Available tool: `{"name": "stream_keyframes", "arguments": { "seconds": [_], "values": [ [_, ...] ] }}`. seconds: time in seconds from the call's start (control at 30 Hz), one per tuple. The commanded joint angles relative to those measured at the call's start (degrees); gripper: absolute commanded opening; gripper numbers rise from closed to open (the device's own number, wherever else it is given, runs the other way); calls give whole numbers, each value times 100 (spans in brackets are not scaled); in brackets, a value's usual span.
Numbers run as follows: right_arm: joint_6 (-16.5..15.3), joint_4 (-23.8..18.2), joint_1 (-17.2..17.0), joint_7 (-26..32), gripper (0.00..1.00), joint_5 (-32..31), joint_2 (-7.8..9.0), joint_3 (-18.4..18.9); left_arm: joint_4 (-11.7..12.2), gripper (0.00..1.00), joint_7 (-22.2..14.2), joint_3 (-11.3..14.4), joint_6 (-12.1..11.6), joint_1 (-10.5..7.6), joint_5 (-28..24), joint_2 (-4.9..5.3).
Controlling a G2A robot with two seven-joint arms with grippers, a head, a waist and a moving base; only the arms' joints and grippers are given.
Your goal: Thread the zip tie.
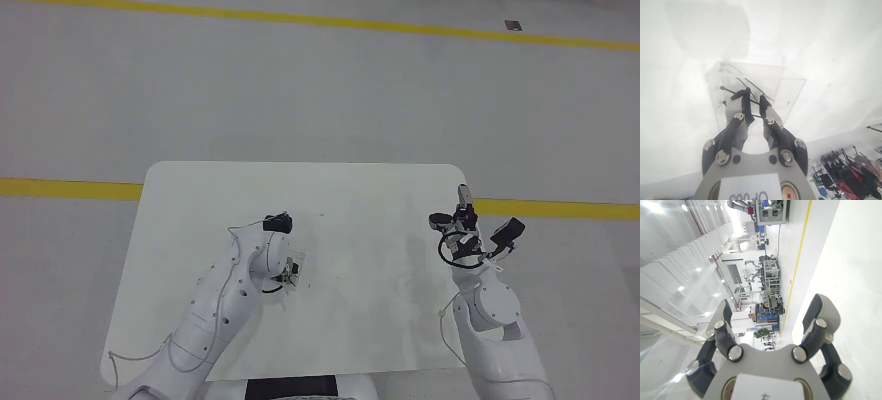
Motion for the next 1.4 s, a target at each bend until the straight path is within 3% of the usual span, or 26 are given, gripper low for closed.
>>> {"name": "stream_keyframes", "arguments": {
  "seconds": [0.0,0.07,0.2,0.57,0.63,0.73,0.77,0.87,1.37],
  "values": [
    [0,0,0,0,100,0,0,0,23,5,2,2,0,-9,7,-6],
    [0,0,0,0,100,0,0,0,35,0,0,-1,0,-13,15,-11],
    [0,0,0,0,100,0,0,0,22,0,-16,-18,0,-11,43,-19],
    [0,0,0,0,100,0,0,0,-758,0,-41,-41,0,359,226,44],
    [0,0,0,0,100,0,0,0,-815,0,-41,-42,0,400,251,61],
    [0,0,0,0,100,0,0,0,-739,0,-41,-65,0,402,234,78],
    [0,0,0,0,100,0,0,0,-703,14,-41,-66,0,394,204,79],
    [0,0,0,0,100,0,0,0,-585,20,-41,-52,0,336,151,78],
    [0,0,0,0,100,0,0,0,-236,19,-41,6,0,130,43,63]
  ]
}}
